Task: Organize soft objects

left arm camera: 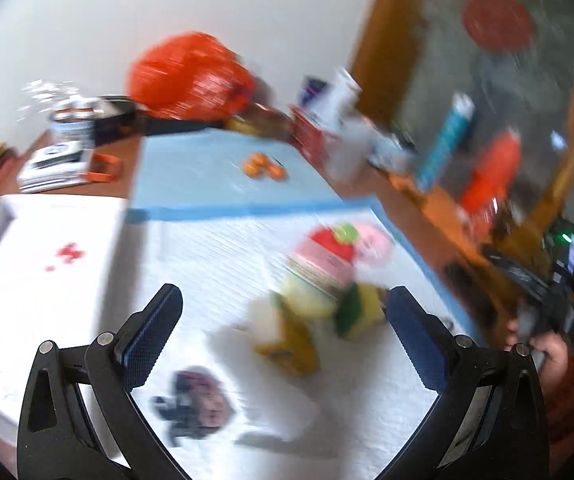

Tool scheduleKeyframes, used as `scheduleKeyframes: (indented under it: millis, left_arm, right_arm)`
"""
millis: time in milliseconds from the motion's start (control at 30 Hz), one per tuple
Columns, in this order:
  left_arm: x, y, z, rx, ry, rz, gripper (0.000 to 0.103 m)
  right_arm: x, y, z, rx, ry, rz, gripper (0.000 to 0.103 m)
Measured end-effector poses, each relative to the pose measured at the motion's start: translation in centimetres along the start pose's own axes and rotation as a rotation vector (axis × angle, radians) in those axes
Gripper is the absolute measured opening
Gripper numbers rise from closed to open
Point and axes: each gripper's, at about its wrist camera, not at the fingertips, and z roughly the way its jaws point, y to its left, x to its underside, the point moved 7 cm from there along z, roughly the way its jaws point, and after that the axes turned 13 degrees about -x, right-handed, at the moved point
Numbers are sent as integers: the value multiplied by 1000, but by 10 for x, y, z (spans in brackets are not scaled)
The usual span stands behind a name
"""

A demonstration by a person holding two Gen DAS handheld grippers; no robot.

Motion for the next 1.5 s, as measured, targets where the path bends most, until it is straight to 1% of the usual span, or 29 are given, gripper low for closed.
scheduleKeyframes:
  millis: [67,100,133,200,233,300,367,400,500,533,667,767,867,967,1133,1233,1433,1500]
  left_arm:
    - [-1,20,-11,-28,-4,-19,103]
    - [-1,27,-14,-46,-3,-19,103]
    - [3,32,-18,-62,-2,-14,103]
    - [12,35,-21,-71,9,2,103]
    - [20,32,-22,-77,23,18,103]
    - [41,23,-23,-107,65,60,103]
    - [70,17,-18,-143,135,97,103]
    - [85,14,-15,-157,170,112,103]
    - [120,7,-5,-163,249,167,103]
    - [130,5,-1,-176,271,194,103]
    - [146,-5,3,-178,291,245,103]
    - [153,-6,6,-186,299,249,103]
    - [159,-5,10,-207,311,243,103]
    - [157,-5,13,-214,300,250,103]
    - [148,-14,18,-232,266,289,103]
    - [148,-16,22,-254,273,309,103]
    - [149,-17,23,-225,285,306,103]
    - [146,-18,19,-232,270,308,103]
  right_arm:
    - [-18,6,-19,-60,-69,7,103]
    - [-27,9,-28,-107,-108,8,103]
    - [-36,16,-39,-179,-158,0,103]
    - [-42,24,-55,-262,-201,-28,103]
    - [-40,26,-58,-274,-199,-41,103]
    - [-34,30,-60,-291,-161,-90,103]
    - [-18,33,-55,-283,-96,-148,103]
    - [-9,33,-52,-274,-67,-174,103]
    - [26,32,-37,-210,46,-288,103]
    - [36,30,-32,-210,87,-309,103]
    - [72,35,-10,-246,260,-372,103]
    - [86,39,0,-276,336,-371,103]
    - [94,45,3,-299,364,-382,103]
    - [97,46,7,-304,381,-388,103]
    - [99,53,16,-318,405,-396,103]
    - [103,55,18,-321,416,-408,103]
    - [107,58,19,-327,428,-420,103]
    - [109,58,19,-327,433,-419,103]
